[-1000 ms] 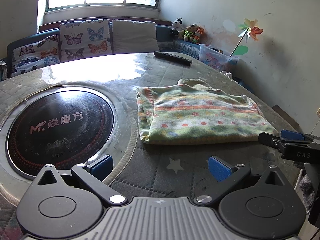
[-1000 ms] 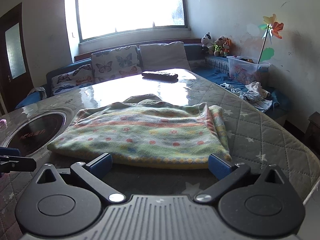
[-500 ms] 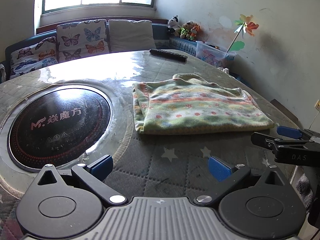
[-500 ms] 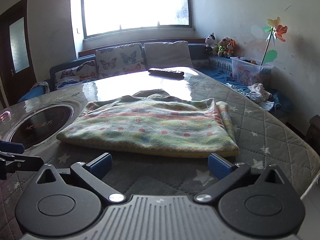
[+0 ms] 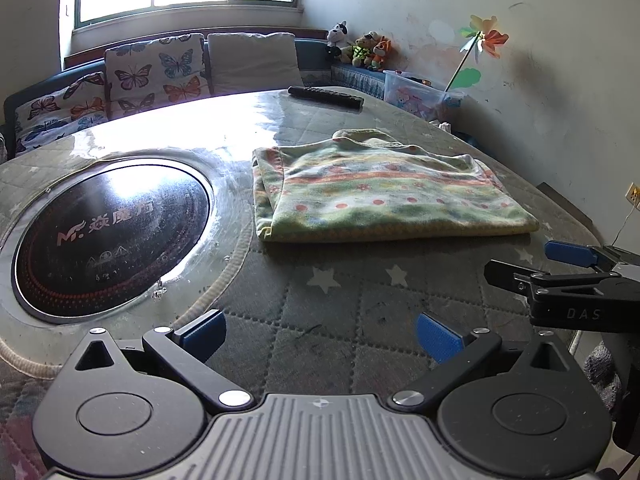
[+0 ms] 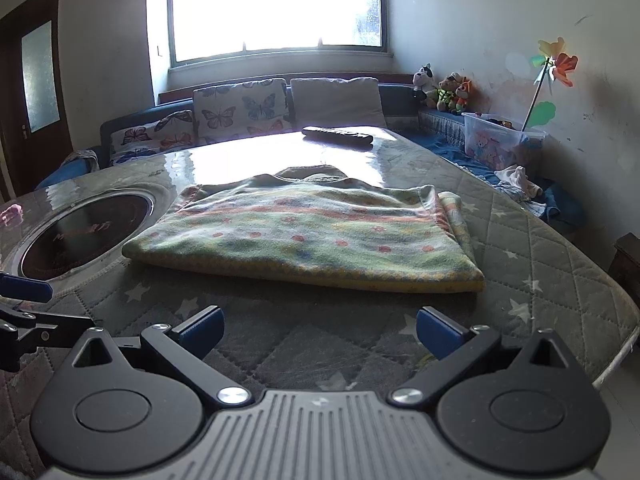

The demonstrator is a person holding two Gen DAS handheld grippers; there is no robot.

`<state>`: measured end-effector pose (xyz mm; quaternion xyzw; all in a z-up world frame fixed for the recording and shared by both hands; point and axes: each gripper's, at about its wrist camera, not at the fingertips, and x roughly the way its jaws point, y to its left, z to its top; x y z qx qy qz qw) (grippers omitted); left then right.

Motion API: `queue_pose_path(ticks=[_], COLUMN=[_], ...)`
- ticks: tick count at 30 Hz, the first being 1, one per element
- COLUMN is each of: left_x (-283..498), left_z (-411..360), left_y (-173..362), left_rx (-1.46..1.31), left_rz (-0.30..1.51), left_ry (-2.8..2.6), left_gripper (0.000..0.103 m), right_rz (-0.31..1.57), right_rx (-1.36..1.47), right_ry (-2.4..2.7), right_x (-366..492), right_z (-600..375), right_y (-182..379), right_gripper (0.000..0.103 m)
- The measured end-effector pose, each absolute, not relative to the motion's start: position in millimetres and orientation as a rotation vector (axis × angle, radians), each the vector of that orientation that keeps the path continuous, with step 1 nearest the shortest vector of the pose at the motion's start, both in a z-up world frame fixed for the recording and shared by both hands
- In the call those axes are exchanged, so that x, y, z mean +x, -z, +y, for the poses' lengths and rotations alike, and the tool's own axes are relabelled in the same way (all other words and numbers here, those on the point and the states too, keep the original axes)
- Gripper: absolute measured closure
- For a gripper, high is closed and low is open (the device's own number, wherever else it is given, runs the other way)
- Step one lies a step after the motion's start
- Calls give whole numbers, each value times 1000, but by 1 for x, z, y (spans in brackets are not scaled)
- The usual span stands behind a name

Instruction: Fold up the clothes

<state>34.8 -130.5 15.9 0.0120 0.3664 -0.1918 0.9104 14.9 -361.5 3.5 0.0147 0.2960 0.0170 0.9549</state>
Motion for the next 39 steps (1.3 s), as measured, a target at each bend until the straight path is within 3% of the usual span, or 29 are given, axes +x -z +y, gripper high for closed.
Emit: queue_pose_path(ticks=[39], left_x=[12], left_z=[-147], left_y=[-22], left_rx=[63], left_rz=[727], left_ry=[437], left_gripper=[0], right_rz=[584], right_rx=[30], right_ry=[-38], right_x=[-2], right_z=[-358], right_y=[-7], right_gripper=[0])
